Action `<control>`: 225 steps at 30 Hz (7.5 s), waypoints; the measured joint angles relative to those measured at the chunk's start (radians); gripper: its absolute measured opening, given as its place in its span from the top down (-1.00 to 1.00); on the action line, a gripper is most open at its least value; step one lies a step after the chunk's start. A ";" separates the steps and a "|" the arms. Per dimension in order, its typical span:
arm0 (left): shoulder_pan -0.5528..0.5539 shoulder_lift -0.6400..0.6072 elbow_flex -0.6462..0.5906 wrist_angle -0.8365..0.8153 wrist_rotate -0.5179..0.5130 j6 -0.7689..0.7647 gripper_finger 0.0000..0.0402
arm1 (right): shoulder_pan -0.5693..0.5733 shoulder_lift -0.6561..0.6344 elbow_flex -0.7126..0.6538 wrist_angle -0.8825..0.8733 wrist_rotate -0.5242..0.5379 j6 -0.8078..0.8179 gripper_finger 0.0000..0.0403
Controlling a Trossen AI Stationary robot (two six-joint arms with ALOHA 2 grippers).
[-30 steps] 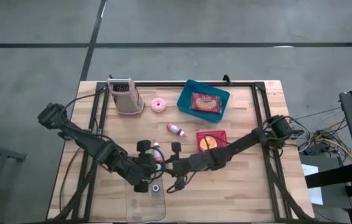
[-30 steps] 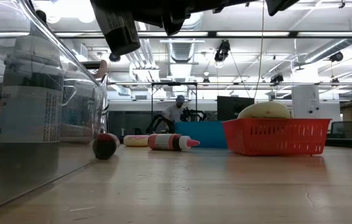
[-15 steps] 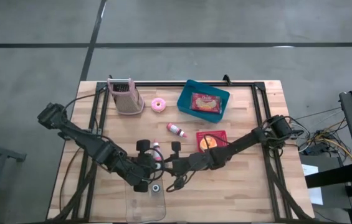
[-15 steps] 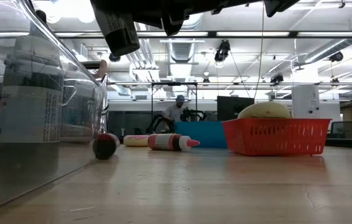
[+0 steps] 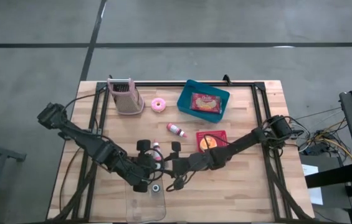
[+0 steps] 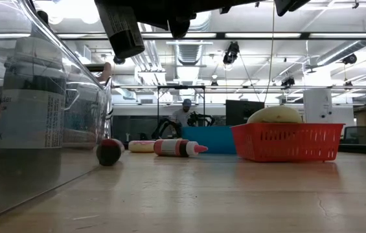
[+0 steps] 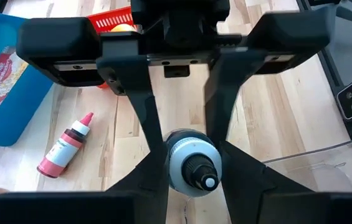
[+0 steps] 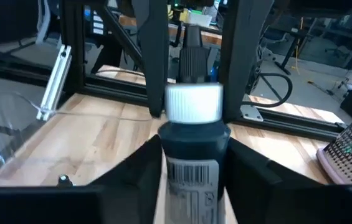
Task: Pick & Place Food Item
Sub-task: Put the black food coloring bottle into the transparent bin, then put the pink donut into the red basket
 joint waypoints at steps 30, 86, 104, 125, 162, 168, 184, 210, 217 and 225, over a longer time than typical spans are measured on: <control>-0.057 0.001 0.153 -0.400 -0.007 -0.145 0.46 | 0.069 -0.278 -0.290 -0.067 0.238 0.033 -0.37; -0.179 0.001 -0.253 -0.166 0.228 -0.458 0.46 | 0.154 -0.390 -0.437 -0.052 0.397 0.107 -0.37; -0.177 -0.024 -0.313 -0.098 0.202 -0.461 0.46 | 0.154 -0.390 -0.437 -0.052 0.396 0.106 -0.37; -0.178 -0.043 -0.313 -0.081 0.184 -0.461 -0.10 | 0.154 -0.390 -0.438 -0.053 0.394 0.106 -0.37; 0.135 -0.047 -0.134 -0.009 -0.051 0.119 -0.11 | 0.154 -0.390 -0.442 -0.061 0.390 0.102 -0.37; 0.280 -0.047 -0.134 0.064 0.066 0.247 -0.11 | 0.154 -0.390 -0.463 -0.063 0.390 0.103 -0.37; 0.697 -0.043 -0.176 0.214 0.432 0.420 -0.11 | 0.148 -0.389 -0.485 -0.043 0.331 0.030 -0.37; 0.956 -0.043 -0.379 0.383 0.659 0.582 -0.10 | -0.365 -0.393 -0.607 0.218 -0.313 -0.075 -0.37; 1.046 -0.043 -0.378 0.372 0.677 0.625 -0.10 | -0.509 -0.393 -0.607 0.217 -0.446 -0.071 -0.37; 1.140 -0.042 -0.378 0.311 0.761 0.637 -0.10 | -0.601 -0.393 -0.607 0.215 -0.509 -0.069 -0.37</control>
